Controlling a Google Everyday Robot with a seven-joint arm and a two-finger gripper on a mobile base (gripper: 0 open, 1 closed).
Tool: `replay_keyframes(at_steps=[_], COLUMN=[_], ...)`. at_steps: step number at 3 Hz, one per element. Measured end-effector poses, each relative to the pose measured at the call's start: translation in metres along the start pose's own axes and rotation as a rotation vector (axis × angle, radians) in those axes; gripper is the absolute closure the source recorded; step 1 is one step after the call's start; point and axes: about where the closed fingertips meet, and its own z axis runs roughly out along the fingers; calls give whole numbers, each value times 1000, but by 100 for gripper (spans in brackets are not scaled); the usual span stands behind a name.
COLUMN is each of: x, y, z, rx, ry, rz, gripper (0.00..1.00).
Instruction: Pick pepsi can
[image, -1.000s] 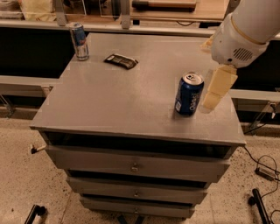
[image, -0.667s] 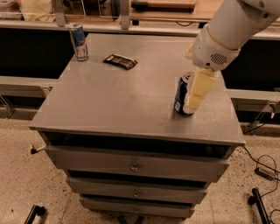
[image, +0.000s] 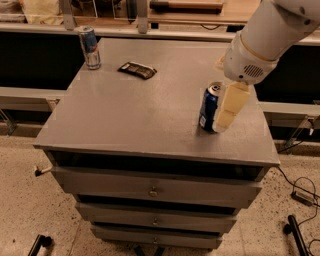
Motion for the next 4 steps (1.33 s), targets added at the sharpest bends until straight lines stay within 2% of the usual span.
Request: replay_keyframes(at_steps=[1,2,3,4], x=[12,12,11,10], y=[1,1,2,2], z=[7,7,7,5], rx=[-2,-1,1,1], ry=[30,30,30,20], rz=[28,28,26,26], gripper=[0,16,39,70])
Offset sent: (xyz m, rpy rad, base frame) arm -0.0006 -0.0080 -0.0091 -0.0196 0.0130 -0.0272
